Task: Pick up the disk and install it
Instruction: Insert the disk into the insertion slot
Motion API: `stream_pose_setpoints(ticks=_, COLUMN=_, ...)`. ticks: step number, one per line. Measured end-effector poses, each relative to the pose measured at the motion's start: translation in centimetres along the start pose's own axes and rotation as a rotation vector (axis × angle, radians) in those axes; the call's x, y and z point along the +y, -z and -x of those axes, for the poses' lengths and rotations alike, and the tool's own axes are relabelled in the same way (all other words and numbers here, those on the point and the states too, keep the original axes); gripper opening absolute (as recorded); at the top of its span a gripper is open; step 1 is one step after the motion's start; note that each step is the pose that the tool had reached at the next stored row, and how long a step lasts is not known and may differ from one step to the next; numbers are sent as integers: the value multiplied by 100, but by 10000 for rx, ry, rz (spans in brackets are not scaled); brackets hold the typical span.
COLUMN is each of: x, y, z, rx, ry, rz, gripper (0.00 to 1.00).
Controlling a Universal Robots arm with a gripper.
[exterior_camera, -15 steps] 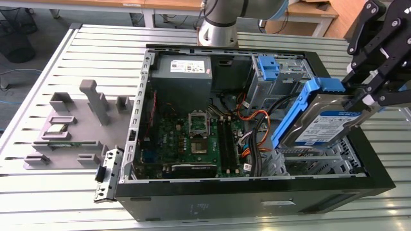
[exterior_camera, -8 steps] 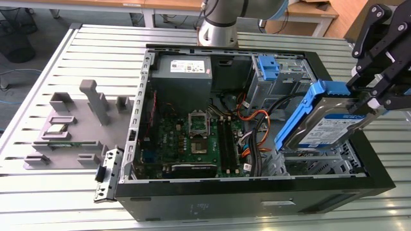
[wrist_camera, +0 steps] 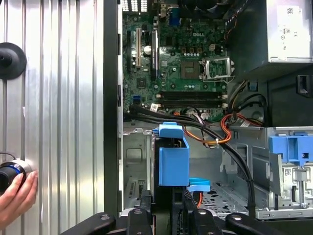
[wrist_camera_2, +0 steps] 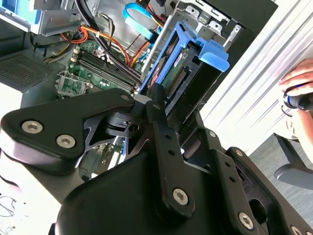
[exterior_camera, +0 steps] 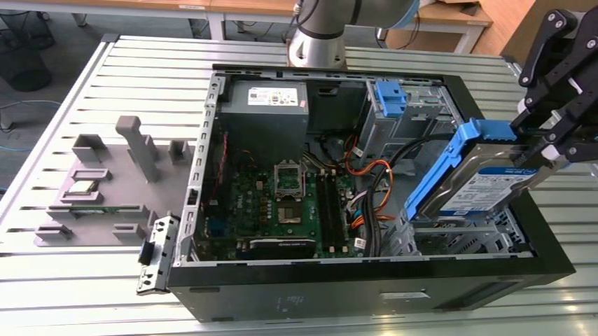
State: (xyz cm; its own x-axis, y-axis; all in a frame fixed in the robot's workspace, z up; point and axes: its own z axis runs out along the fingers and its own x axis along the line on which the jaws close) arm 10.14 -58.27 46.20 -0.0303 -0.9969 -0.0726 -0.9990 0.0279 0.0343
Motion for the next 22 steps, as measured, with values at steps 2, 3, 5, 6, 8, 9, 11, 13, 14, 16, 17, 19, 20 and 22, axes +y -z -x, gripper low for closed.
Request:
stream_pose_setpoints(ticks=2, x=-13, y=-6, z=-3, rx=1, ry=0, rz=0, gripper=35)
stream_pose_setpoints(ticks=3, x=-21, y=-7, z=-3, rx=3, ry=0, rz=0, gripper=35)
stream_pose_setpoints(ticks=5, x=-29, y=-8, z=-3, rx=3, ry=0, rz=0, gripper=35)
stream_pose_setpoints(ticks=6, x=-29, y=-9, z=-3, rx=2, ry=-1, rz=0, gripper=35)
stream_pose_setpoints(ticks=8, x=-30, y=-9, z=-3, rx=1, ry=-1, rz=0, gripper=35)
stream_pose_setpoints(ticks=9, x=-30, y=-9, z=-4, rx=2, ry=-1, rz=0, gripper=35)
stream_pose_setpoints(ticks=11, x=-30, y=-18, z=-4, rx=2, ry=0, rz=0, gripper=35)
stream_pose_setpoints(ticks=13, x=-31, y=-25, z=-5, rx=1, ry=0, rz=0, gripper=35)
stream_pose_setpoints(ticks=14, x=-31, y=-25, z=-5, rx=3, ry=0, rz=0, gripper=35)
stream_pose_setpoints(ticks=16, x=-34, y=-29, z=-5, rx=1, ry=0, rz=0, gripper=35)
stream_pose_setpoints(ticks=17, x=-37, y=-31, z=-5, rx=2, ry=1, rz=0, gripper=35)
stream_pose_setpoints(ticks=19, x=-44, y=-33, z=-5, rx=2, ry=0, rz=0, gripper=35)
stream_pose_setpoints(ticks=20, x=-48, y=-34, z=-5, rx=2, ry=0, rz=1, gripper=35)
stream_pose_setpoints(ticks=22, x=-61, y=-37, z=-5, rx=0, ry=0, rz=2, gripper=35)
